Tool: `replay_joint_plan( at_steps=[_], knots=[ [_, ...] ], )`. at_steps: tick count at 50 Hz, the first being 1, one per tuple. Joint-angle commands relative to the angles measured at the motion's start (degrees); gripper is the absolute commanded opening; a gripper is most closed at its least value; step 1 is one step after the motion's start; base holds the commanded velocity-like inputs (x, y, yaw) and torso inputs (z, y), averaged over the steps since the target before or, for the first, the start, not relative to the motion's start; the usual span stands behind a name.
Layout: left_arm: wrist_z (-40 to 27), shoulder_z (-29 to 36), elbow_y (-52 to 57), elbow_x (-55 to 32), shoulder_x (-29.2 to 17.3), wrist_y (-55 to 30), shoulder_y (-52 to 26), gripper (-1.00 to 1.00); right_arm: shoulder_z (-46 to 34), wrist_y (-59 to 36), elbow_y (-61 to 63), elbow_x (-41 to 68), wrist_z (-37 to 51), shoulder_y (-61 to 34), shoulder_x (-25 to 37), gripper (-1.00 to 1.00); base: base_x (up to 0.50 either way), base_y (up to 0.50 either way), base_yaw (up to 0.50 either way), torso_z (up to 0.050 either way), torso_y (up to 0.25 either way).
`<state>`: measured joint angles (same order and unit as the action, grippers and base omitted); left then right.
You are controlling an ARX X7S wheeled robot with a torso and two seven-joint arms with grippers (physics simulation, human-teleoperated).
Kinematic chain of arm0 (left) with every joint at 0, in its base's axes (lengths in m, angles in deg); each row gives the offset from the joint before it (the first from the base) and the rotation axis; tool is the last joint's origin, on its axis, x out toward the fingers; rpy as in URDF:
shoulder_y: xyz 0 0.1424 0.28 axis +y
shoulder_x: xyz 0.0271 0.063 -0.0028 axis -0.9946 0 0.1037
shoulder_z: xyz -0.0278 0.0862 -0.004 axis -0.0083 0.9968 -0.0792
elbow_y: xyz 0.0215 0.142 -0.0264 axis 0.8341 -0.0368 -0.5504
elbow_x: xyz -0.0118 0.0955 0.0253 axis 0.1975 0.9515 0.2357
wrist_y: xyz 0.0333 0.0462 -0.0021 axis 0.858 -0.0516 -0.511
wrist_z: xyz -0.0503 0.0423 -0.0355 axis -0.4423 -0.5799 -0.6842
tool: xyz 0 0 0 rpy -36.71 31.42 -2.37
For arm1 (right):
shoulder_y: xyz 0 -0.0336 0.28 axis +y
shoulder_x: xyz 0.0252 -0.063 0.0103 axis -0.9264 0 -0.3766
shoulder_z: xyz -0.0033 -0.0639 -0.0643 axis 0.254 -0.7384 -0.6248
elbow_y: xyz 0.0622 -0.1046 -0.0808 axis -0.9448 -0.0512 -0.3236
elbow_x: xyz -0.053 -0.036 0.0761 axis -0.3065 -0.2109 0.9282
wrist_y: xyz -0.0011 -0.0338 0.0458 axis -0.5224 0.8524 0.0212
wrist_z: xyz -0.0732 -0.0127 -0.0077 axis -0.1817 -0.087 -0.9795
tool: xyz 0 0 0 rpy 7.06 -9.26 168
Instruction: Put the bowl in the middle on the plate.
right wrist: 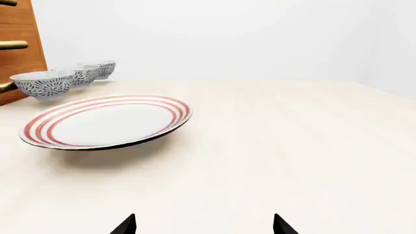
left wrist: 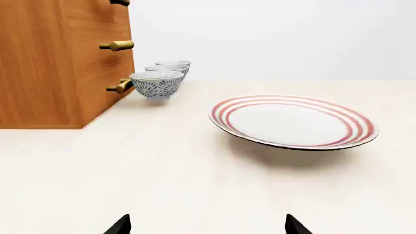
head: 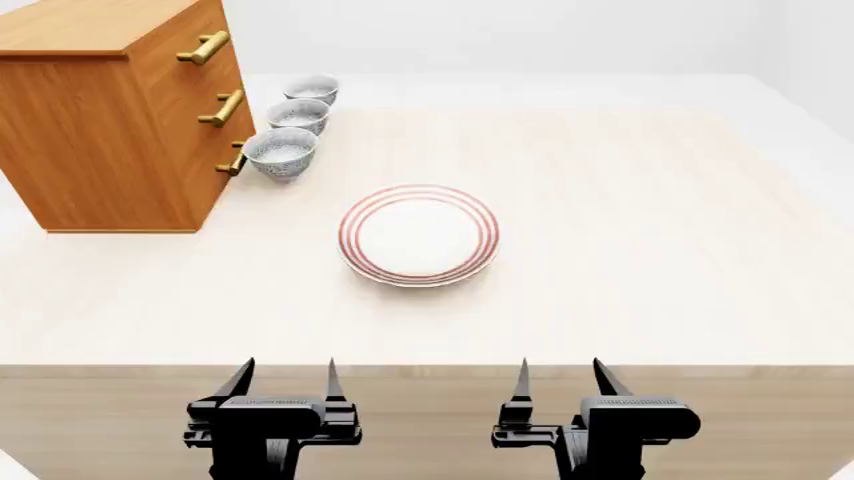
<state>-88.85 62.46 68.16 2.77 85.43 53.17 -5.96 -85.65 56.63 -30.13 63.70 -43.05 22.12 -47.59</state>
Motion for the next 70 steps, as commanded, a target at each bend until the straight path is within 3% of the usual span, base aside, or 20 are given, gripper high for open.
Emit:
replay_joint_plan(
  at_steps=[1,16,26,38,54,70],
  knots=[
    [-1.04,0.98,0.37,-0.96,-0.93,-0.22,0.05,1.00,-0.86,0.02,-0.40,1.02,1.42,-0.15,0.84,1.00,0.00,0.00,0.00,0.000,0.000],
    [-4.22,3.39,6.73,-2.54,-3.60,-3.98,0.89,1.00,-3.24,-4.93,8.54,2.47,4.57,1.18,3.74,1.00,0.00,0.00,0.00,0.000,0.000],
    [-6.08,2.32,31.29,-4.18,-5.83,-15.81,3.73,1.00,-0.68,-16.91,32.03,5.66,6.89,3.13,5.70,1.00,0.00,0.00,0.00,0.000,0.000],
    [-7.87,1.74,44.50,-6.20,-7.11,-23.07,4.54,1.00,0.20,-22.06,42.84,7.04,8.63,3.47,7.47,1.00,0.00,0.00,0.00,0.000,0.000],
    [-9.78,0.31,49.98,-7.77,-8.37,-25.60,4.23,1.00,0.46,-23.51,45.61,9.30,9.41,3.50,8.46,1.00,0.01,0.00,0.00,0.000,0.000],
    [-10.66,0.69,51.26,-8.64,-9.34,-25.81,4.51,1.00,0.41,-24.33,46.67,10.65,10.23,3.59,9.46,1.00,0.48,0.00,0.00,0.000,0.000]
  ],
)
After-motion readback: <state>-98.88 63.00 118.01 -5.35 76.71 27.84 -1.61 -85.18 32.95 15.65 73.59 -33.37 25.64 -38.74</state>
